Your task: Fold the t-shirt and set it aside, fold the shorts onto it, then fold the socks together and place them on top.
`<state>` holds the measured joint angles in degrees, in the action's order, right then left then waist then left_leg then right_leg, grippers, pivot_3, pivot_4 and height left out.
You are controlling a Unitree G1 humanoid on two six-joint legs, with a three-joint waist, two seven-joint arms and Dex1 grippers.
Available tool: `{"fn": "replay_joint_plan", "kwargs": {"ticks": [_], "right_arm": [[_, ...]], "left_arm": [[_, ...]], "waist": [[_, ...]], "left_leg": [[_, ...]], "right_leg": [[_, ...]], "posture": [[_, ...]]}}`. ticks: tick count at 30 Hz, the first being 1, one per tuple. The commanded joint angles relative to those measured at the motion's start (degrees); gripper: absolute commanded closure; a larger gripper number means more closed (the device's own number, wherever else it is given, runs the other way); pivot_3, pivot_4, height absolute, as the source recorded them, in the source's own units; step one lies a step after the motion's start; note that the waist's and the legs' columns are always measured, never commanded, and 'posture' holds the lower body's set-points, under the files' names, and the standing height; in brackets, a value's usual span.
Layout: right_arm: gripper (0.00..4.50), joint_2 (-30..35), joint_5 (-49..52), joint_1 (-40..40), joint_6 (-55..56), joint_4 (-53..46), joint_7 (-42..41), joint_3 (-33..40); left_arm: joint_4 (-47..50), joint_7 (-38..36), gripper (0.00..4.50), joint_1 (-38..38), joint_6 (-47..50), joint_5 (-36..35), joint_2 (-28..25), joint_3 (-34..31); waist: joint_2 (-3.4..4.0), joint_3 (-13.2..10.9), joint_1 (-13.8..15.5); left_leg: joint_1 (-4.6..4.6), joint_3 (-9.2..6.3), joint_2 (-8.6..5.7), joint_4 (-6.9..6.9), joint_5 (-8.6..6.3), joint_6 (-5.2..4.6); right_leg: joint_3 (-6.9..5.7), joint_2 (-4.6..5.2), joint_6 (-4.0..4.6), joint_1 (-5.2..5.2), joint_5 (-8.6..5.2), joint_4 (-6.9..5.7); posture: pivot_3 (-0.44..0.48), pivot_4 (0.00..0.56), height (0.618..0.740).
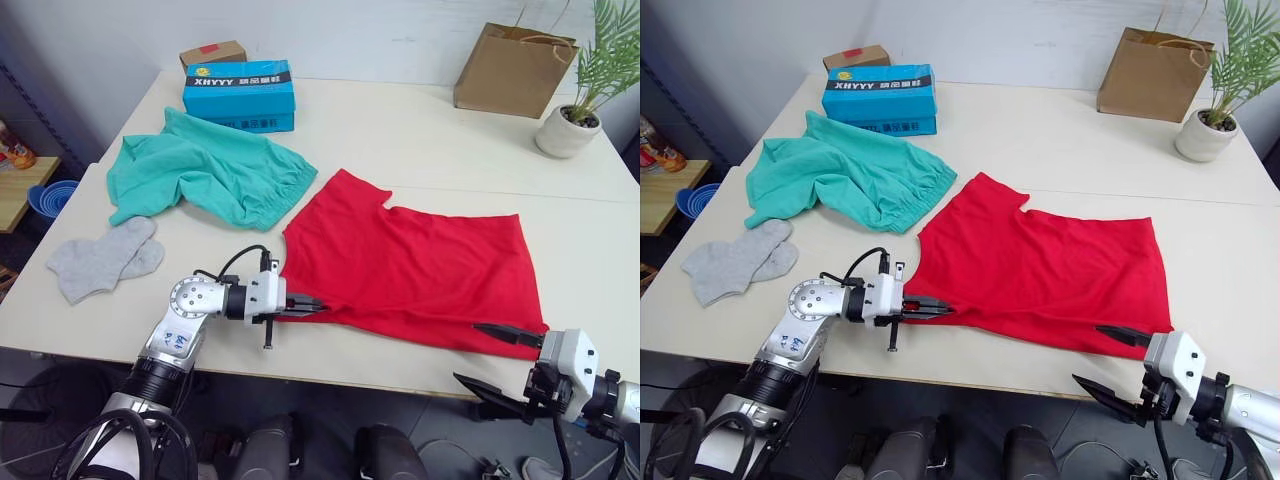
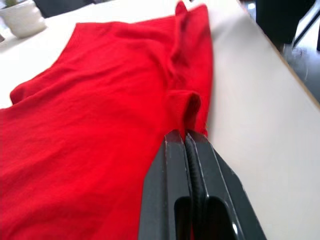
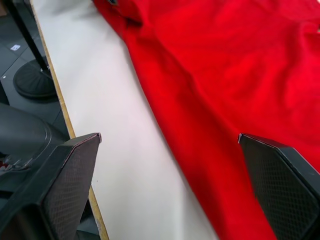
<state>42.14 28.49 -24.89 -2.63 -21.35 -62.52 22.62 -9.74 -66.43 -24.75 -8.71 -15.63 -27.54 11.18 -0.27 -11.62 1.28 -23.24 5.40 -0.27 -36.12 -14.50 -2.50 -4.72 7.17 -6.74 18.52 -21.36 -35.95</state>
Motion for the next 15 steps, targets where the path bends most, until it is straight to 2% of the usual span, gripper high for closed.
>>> {"fn": "replay_joint_plan", "kwargs": {"ticks": [1,8,12,15], "right_arm": [[0.00,-0.1,1.6,-0.6,-0.6,-2.3,0.5,1.7],[0.00,-0.3,1.5,-0.8,-1.0,-2.6,0.9,1.3],[0.00,-0.6,1.2,-0.9,-0.5,-2.2,0.9,0.8],[0.00,-1.0,0.8,-1.0,-0.2,-1.8,0.9,0.1]], "left_arm": [[2.0,-0.5,4.48,-2.0,4.7,-2.8,-0.3,-1.6],[-6.4,2.0,4.48,-9.4,1.8,2.4,2.0,-0.8],[-9.9,1.1,4.48,-11.5,1.4,2.9,3.5,-0.7],[-10.7,0.4,3.95,-11.8,2.1,2.6,4.0,-0.8]], "waist": [[0.00,0.0,0.0],[-0.01,0.0,0.2],[-0.02,0.0,0.1],[-0.02,0.0,0.0]], "left_leg": [[0.01,-0.01,0.00,0.01,0.00,0.00],[-0.01,0.01,-0.02,-0.04,0.03,0.00],[-0.01,0.03,-0.03,-0.02,0.03,-0.03],[0.00,0.02,-0.01,0.04,0.16,-0.23]], "right_leg": [[0.00,0.00,0.00,-0.01,0.00,0.00],[-0.01,-0.01,0.00,-0.03,0.00,0.02],[-0.01,-0.01,-0.02,-0.01,0.01,0.02],[-0.02,-0.05,-0.03,0.03,0.01,0.00]], "posture": [[0.000,0.150,0.740],[0.000,0.150,0.740],[0.000,0.150,0.740],[0.000,0.150,0.740]]}}
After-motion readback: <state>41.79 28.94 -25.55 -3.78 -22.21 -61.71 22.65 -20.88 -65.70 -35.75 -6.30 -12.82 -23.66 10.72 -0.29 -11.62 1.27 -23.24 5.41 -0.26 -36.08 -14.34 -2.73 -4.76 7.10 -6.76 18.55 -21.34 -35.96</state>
